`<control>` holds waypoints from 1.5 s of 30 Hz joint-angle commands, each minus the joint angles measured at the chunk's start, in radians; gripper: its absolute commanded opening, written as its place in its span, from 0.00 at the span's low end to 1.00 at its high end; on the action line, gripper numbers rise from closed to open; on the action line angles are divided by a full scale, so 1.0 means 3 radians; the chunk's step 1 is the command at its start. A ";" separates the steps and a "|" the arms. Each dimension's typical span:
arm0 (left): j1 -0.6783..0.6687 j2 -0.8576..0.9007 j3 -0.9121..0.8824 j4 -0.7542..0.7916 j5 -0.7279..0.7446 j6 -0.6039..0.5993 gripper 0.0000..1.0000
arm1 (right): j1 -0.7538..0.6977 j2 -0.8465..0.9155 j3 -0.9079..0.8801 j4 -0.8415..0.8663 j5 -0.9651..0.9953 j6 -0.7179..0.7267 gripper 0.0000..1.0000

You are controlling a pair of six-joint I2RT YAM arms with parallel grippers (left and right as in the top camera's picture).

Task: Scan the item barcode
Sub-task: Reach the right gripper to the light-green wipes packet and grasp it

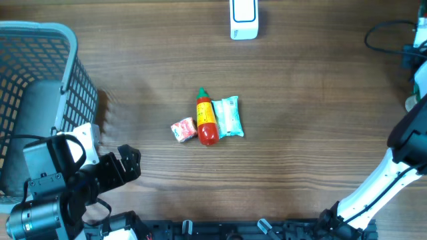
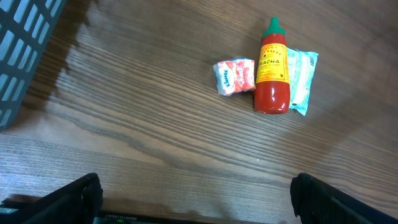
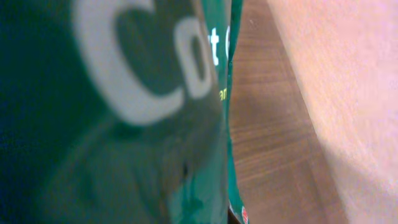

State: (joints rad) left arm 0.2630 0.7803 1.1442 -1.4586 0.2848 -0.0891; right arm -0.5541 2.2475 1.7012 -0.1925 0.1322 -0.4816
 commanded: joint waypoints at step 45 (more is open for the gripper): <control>0.0004 -0.0005 -0.0004 0.0008 -0.0009 -0.0031 1.00 | 0.3178 -0.1292 -0.2790 -0.0384 -0.2486 0.3539 0.71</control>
State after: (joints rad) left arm 0.2630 0.7803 1.1442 -1.4586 0.2852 -0.0891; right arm 0.3977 1.8473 0.9890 -0.4305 -0.5762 0.4648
